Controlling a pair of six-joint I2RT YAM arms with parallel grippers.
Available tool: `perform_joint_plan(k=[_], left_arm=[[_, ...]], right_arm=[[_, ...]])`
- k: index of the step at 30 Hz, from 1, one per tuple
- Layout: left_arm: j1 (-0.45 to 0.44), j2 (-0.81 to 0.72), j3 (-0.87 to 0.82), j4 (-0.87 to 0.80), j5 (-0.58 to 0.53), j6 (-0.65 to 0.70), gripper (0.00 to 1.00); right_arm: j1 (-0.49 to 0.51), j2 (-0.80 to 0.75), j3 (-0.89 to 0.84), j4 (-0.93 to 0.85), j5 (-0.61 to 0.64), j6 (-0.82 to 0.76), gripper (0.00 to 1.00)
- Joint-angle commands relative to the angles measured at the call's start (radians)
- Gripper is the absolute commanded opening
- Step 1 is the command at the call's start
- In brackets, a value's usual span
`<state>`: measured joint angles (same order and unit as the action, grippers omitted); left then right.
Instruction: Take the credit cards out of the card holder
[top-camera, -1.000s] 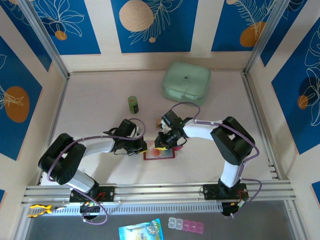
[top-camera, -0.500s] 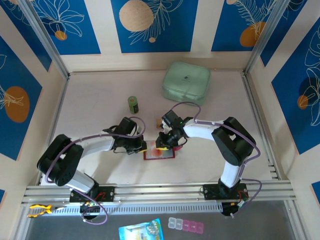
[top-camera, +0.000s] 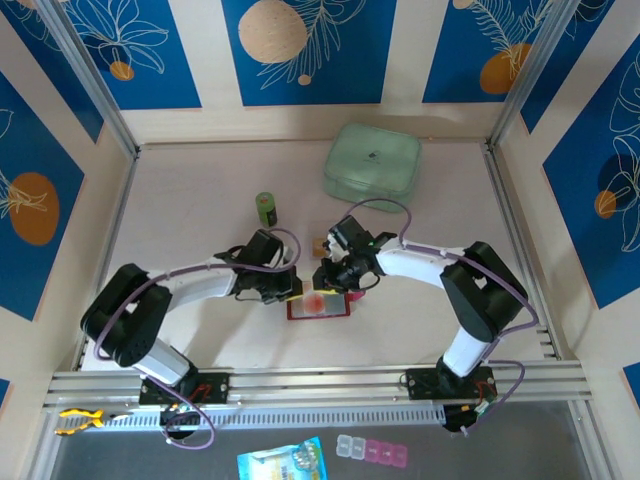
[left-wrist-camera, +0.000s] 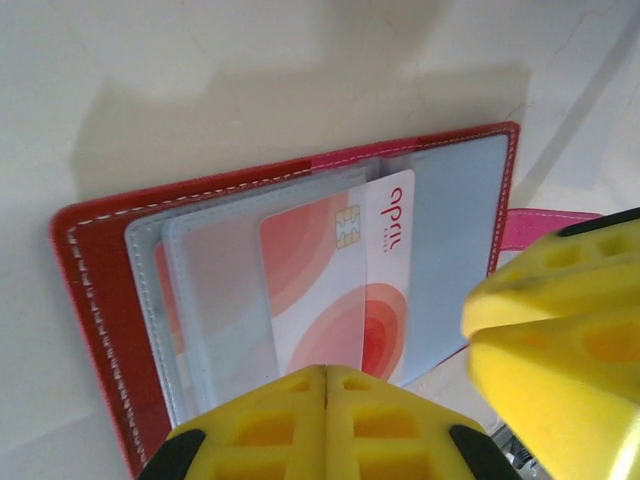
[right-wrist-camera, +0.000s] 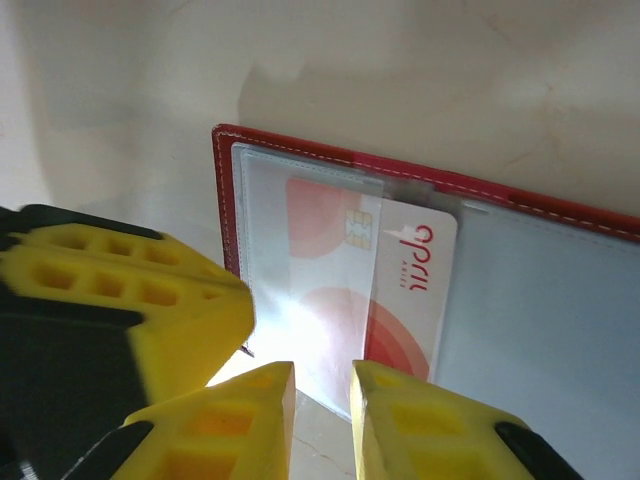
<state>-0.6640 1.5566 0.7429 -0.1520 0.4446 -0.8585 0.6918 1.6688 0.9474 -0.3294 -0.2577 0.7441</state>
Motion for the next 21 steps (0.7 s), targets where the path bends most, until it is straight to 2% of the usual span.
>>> perform_joint_plan(k=[1,21], left_arm=[[-0.014,0.033,0.021,0.019,0.001,-0.01,0.0],[-0.018,0.059,-0.014,-0.037,-0.068,0.037,0.0]], right_arm=[[-0.012,-0.031,-0.025,-0.01,0.003,0.002,0.26],[-0.02,0.032,-0.032,0.009,-0.054,-0.004,0.28]])
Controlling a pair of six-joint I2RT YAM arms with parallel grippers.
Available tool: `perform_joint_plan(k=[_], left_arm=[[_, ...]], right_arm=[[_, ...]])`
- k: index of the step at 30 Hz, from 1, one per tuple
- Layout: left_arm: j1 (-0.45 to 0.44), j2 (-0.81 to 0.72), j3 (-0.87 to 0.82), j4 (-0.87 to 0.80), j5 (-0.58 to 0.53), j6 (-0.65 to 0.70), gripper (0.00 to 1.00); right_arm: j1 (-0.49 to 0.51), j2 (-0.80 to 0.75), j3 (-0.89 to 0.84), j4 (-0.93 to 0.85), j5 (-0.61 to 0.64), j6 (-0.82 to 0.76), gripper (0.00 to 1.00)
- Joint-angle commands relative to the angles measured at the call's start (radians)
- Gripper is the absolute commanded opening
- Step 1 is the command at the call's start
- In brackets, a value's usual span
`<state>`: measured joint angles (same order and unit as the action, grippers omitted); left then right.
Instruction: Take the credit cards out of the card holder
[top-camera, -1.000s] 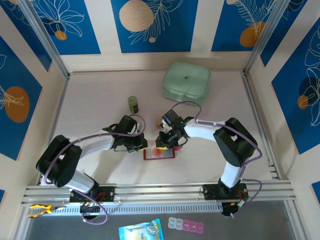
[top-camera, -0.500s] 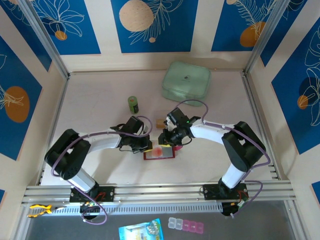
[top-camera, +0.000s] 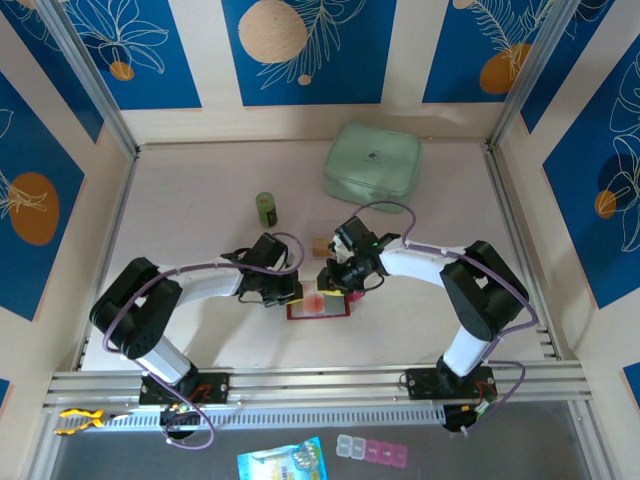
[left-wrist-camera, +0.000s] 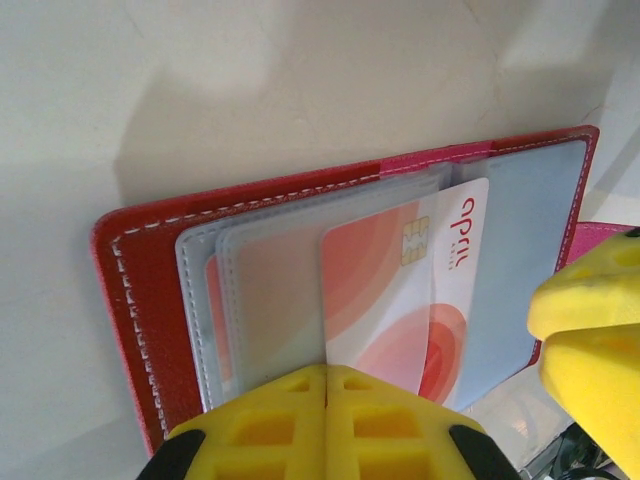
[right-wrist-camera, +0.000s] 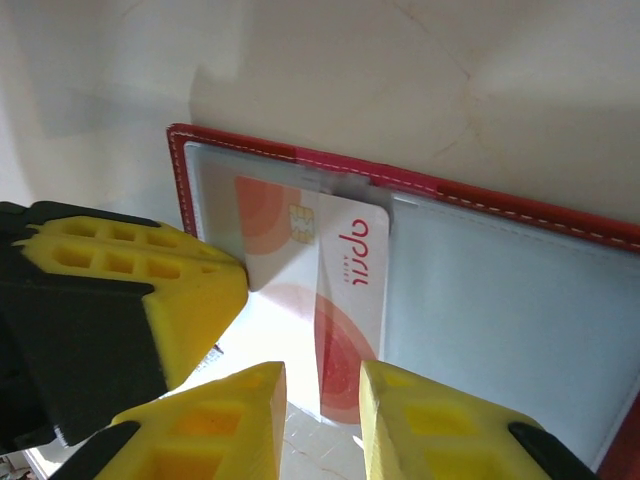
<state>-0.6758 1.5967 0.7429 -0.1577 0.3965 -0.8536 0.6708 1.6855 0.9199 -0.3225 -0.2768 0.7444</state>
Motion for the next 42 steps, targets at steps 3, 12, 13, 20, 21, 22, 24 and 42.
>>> perform_joint_plan(k=[3,12,13,20,21,22,24,42], left_arm=[[-0.006,0.021,-0.014,-0.031,-0.022,0.032,0.0],[-0.006,0.024,-0.011,-0.034,-0.02,0.033,0.0],[-0.006,0.026,-0.01,-0.033,-0.019,0.033,0.0],[-0.005,0.027,-0.007,-0.039,-0.018,0.037,0.0],[-0.006,0.026,-0.006,-0.038,-0.018,0.037,0.0],[-0.004,0.026,-0.007,-0.038,-0.018,0.036,0.0],[-0.006,0.028,-0.005,-0.04,-0.018,0.038,0.0],[-0.004,0.026,0.004,-0.053,-0.021,0.042,0.0]], right_arm=[[0.003,0.026,-0.004,0.003,-0.038,-0.007,0.28],[0.003,0.063,-0.012,0.028,-0.063,-0.01,0.27],[0.004,0.065,-0.012,0.029,-0.065,-0.011,0.27],[0.009,0.083,-0.006,0.026,-0.065,-0.012,0.29],[0.008,0.085,-0.004,0.023,-0.064,-0.013,0.29],[0.009,0.086,-0.003,0.023,-0.066,-0.014,0.3],[0.01,0.088,-0.001,0.017,-0.064,-0.016,0.3],[0.015,0.082,0.013,0.003,-0.068,-0.027,0.29]])
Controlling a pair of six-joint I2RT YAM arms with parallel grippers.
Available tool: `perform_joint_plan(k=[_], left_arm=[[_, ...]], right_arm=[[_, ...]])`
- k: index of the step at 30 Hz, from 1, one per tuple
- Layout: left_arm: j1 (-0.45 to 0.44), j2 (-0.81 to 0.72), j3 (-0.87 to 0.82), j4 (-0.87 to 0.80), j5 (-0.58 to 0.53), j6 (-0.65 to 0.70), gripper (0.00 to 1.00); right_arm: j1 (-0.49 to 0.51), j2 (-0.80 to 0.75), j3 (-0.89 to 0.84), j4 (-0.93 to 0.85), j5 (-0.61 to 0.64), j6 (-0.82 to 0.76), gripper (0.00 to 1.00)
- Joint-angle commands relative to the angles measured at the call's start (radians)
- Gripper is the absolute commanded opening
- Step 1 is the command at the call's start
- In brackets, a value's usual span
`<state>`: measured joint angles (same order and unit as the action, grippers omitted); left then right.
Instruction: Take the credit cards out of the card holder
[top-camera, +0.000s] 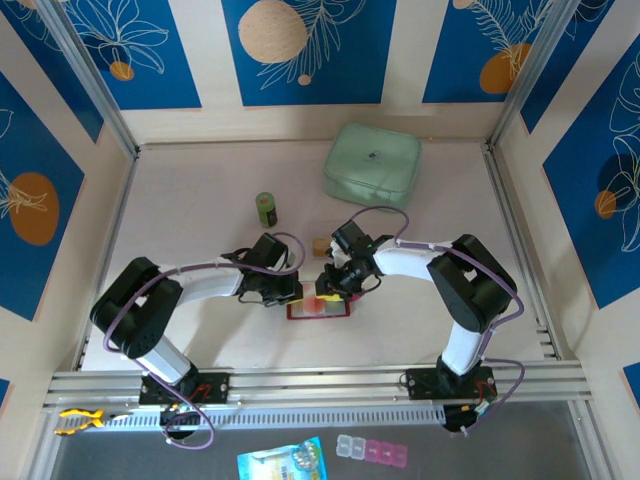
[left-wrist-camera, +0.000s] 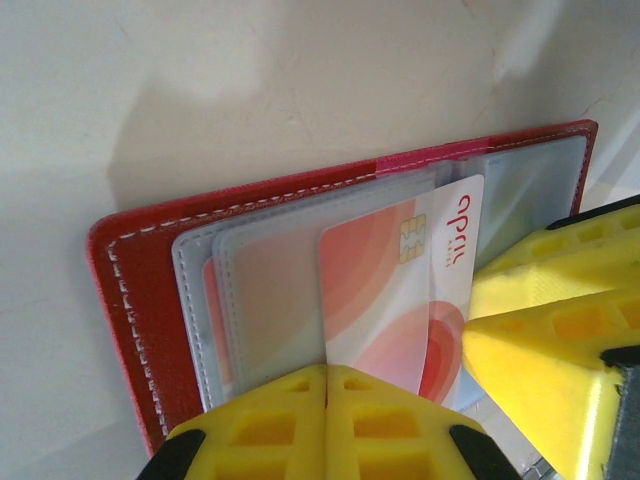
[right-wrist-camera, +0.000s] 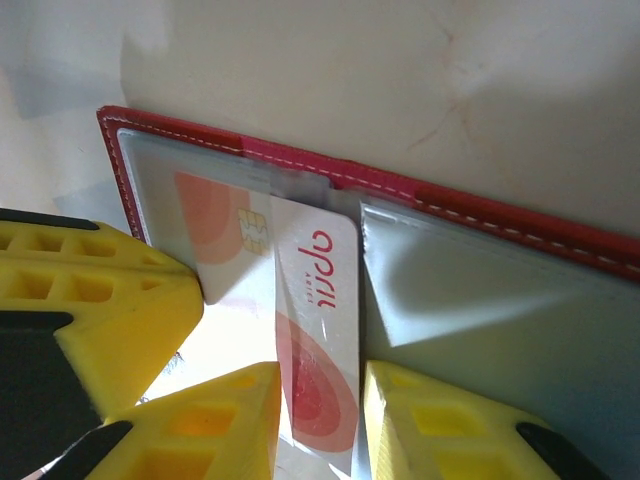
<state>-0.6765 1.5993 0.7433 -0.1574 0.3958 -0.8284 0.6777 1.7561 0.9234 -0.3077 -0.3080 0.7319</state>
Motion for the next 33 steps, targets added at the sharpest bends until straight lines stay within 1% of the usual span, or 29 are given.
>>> perform_joint_plan(k=[1,4,9,15,19,28,33], left_arm=[[-0.004,0.024,0.005,-0.054,-0.019,0.017,0.0],[-0.004,0.028,0.008,-0.057,-0.019,0.019,0.0],[-0.004,0.031,0.01,-0.059,-0.019,0.019,0.0],[-0.004,0.031,0.011,-0.062,-0.019,0.021,0.0],[-0.004,0.031,0.011,-0.064,-0.021,0.021,0.0],[-0.004,0.016,0.006,-0.068,-0.023,0.016,0.0],[-0.003,0.009,-0.011,-0.053,-0.025,0.002,0.0]], right_arm=[[0.009,0.012,0.006,-0.001,-0.05,-0.01,0.29],[0.006,0.007,-0.005,0.034,-0.077,0.01,0.27],[0.007,-0.016,-0.02,0.063,-0.088,0.037,0.23],[-0.001,-0.039,-0.035,0.059,-0.071,0.038,0.16],[-0.009,-0.056,-0.048,0.055,-0.066,0.038,0.13],[-0.038,-0.121,-0.057,-0.025,-0.035,-0.01,0.08],[-0.056,-0.154,-0.033,-0.105,-0.024,-0.074,0.06]])
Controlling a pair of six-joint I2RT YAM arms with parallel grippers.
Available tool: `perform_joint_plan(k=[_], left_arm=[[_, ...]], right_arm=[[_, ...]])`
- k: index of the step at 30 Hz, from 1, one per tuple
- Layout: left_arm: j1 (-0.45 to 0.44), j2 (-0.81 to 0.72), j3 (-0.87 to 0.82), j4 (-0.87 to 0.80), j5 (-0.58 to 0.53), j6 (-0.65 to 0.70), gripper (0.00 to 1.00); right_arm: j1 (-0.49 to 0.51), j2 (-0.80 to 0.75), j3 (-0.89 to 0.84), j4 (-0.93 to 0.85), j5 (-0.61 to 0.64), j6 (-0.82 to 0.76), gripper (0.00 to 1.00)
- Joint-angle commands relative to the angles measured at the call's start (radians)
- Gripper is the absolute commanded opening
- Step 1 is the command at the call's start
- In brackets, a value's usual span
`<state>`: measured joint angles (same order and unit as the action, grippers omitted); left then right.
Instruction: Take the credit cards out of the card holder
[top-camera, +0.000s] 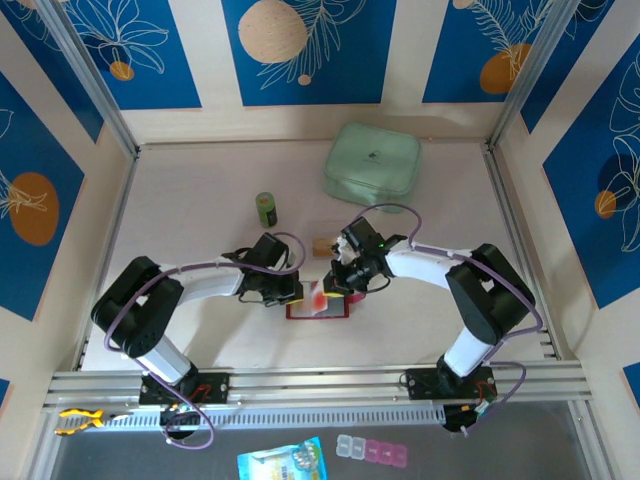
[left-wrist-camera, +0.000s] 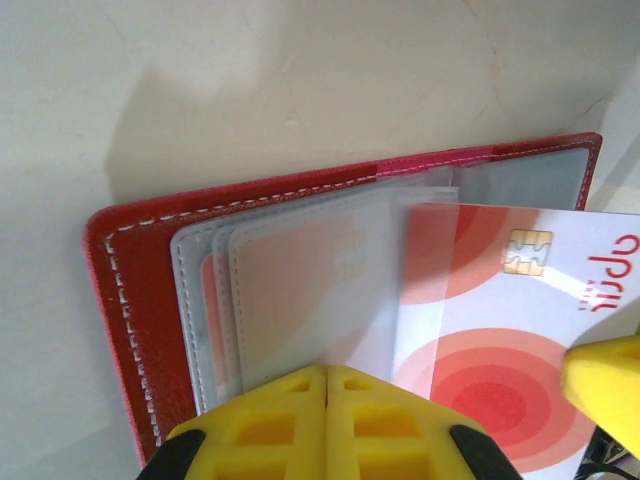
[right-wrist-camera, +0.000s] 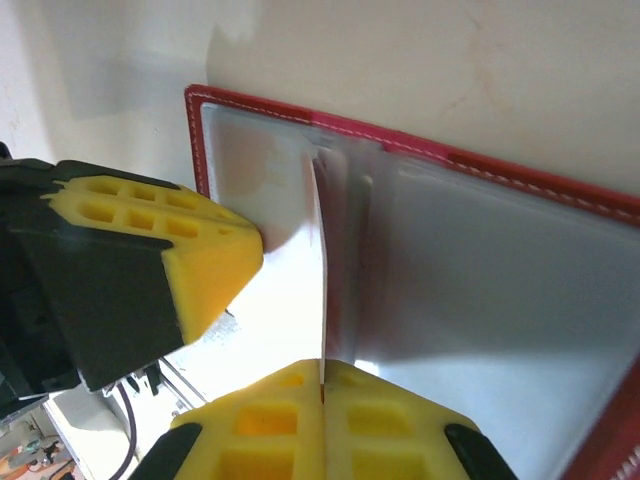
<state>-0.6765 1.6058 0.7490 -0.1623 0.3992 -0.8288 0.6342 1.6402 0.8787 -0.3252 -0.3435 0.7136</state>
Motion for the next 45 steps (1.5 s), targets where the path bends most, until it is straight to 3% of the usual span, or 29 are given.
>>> perform_joint_plan(k=[1,10,16,30,45], left_arm=[[-0.003,-0.001,-0.02,-0.044,-0.028,0.0,0.0],[-0.003,-0.015,-0.033,-0.035,-0.031,-0.01,0.0],[-0.004,-0.019,-0.041,-0.011,-0.023,-0.029,0.0],[0.003,-0.103,-0.043,0.0,-0.038,-0.049,0.07],[0.092,-0.232,-0.098,-0.06,-0.052,-0.02,0.07]], right_arm=[[-0.015,-0.044,0.019,-0.103,0.016,-0.067,0.06],[-0.057,-0.075,0.124,-0.278,0.072,-0.312,0.03],[-0.072,-0.022,0.264,-0.436,0.186,-0.602,0.01],[-0.129,0.145,0.625,-0.613,0.339,-1.304,0.0],[-0.169,0.428,1.063,-0.801,0.285,-1.507,0.0]])
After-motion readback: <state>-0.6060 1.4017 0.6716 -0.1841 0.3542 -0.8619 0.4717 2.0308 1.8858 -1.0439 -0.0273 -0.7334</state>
